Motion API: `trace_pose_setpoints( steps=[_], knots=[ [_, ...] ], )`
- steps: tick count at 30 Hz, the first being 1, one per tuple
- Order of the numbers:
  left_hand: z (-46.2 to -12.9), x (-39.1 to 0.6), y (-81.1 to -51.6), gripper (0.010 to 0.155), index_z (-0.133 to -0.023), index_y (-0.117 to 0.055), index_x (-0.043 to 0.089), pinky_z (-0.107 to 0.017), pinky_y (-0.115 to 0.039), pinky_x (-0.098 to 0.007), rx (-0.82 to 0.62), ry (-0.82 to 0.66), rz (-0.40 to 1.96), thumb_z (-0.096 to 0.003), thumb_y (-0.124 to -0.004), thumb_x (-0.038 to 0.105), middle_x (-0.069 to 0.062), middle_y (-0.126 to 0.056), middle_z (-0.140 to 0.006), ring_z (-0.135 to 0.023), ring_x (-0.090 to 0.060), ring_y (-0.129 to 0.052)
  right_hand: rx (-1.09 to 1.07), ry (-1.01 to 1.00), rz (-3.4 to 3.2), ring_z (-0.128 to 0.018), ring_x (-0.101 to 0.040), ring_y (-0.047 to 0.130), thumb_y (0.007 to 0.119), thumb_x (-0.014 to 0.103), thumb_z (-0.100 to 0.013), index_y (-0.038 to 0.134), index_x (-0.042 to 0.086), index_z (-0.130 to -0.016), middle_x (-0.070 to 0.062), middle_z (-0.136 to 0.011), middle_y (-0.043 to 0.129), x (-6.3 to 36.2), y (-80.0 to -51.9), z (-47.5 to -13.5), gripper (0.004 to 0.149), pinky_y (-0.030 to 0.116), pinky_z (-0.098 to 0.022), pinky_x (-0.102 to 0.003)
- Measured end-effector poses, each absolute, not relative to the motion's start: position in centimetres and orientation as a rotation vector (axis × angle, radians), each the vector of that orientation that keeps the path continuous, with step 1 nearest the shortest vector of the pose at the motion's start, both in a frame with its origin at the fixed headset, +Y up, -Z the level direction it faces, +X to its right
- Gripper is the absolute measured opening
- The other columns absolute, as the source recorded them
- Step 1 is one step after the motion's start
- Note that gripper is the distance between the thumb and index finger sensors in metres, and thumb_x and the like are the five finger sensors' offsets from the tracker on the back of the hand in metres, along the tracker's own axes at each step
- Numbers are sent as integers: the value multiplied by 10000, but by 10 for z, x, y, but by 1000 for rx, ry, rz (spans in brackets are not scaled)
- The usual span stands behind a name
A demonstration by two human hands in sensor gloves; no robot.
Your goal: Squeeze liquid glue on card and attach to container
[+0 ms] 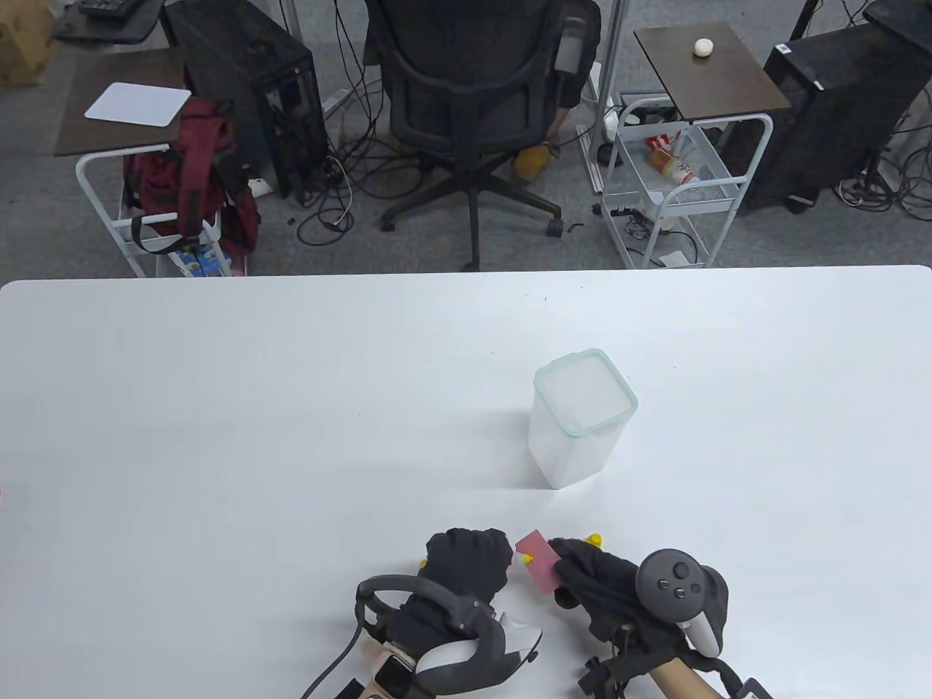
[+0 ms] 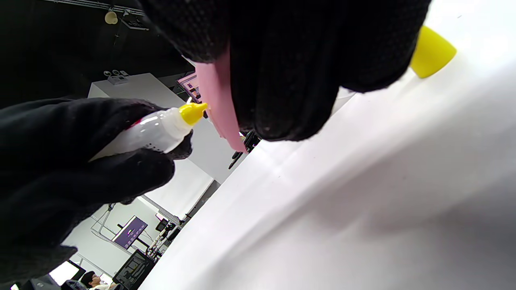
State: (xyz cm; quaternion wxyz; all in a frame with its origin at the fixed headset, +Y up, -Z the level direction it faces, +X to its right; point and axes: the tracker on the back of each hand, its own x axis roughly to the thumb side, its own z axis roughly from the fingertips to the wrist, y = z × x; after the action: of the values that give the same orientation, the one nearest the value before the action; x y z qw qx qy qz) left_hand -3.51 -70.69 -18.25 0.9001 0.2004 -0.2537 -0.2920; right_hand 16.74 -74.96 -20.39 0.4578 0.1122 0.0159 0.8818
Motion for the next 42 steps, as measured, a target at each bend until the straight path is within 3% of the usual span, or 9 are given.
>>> trace_pose_setpoints(
  steps=[8,42],
  knots=[
    [-184,-40,-708,600,-922,-787,269,-480,-841,-329,423,-507,-577,-437,-631,587,103,-963,-693,-509,-91,-989,276,39,2171,-472,-184,1039,703,326,-551,797,143,-886,-81,-697,980,167,-750,-204,393,841,-475,-435],
    [-180,-33,-707,582,-865,-852,286,-444,-855,-321,377,-548,-525,-405,-661,586,114,-1007,-618,-449,-89,-1009,280,36,2176,-476,-187,1036,705,323,-551,799,142,-884,-84,-699,978,167,-751,-204,390,838,-477,-438]
  ],
)
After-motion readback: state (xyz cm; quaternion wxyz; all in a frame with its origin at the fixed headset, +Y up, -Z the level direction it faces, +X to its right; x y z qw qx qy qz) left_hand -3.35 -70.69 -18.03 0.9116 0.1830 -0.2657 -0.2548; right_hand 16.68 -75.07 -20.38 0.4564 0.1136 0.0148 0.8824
